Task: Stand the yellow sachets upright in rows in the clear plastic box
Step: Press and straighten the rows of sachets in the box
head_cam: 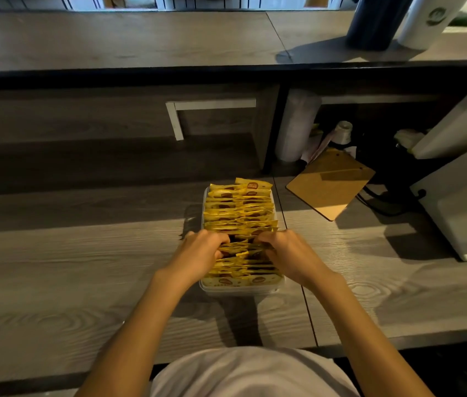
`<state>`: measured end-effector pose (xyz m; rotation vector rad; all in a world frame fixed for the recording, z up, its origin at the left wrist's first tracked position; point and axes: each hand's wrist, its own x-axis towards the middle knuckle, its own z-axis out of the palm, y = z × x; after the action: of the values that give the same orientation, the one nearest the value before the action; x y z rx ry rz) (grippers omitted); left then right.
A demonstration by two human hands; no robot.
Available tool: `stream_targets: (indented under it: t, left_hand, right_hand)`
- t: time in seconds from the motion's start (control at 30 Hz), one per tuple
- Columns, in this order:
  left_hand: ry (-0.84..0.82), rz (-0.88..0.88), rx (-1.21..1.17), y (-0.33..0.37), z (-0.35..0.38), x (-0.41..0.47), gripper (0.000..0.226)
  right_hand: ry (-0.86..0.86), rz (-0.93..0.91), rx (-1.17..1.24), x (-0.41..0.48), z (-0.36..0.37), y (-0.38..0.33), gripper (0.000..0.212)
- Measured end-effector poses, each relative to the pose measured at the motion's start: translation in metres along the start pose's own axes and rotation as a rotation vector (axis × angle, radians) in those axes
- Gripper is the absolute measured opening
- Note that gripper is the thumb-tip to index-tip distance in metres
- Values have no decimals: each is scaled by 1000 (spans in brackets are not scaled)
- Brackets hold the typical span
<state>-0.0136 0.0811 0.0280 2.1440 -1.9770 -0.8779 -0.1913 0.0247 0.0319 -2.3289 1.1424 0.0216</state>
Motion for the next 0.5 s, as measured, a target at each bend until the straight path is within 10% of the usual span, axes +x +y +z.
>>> stream_targets:
  t: [0.5]
  left_hand:
    - [-63,-13,-17,5,-10,-2,40]
  right_hand:
    - [-49,44,69,-1,-9,1,30]
